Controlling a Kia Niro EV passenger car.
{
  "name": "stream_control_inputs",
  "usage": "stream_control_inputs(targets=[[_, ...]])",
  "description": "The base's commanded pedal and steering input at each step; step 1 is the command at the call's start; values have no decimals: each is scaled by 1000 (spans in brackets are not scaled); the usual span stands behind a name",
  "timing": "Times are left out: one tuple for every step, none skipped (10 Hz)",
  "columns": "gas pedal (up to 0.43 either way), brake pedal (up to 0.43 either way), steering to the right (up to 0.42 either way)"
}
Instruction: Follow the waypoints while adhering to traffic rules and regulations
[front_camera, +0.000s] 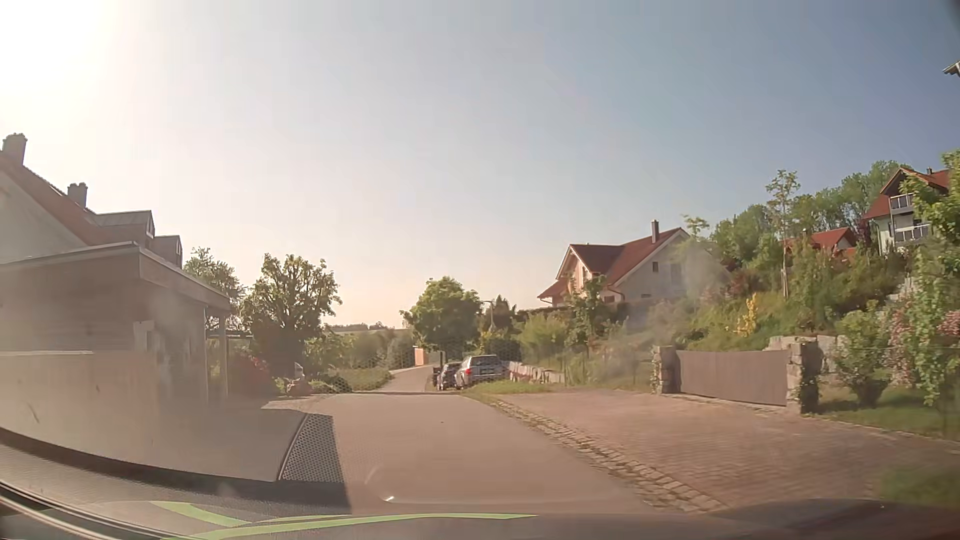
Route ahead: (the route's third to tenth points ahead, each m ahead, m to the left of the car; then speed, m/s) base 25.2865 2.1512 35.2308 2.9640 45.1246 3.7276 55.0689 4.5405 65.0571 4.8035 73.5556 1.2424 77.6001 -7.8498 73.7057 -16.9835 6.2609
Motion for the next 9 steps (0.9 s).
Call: stream_control_inputs(targets=[[138, 0, -102], [138, 0, -91], [130, 0, -87], [118, 0, -83], [118, 0, -67], [98, 0, -54], [79, 0, -48], [67, 0, -48], [39, 0, -46]])
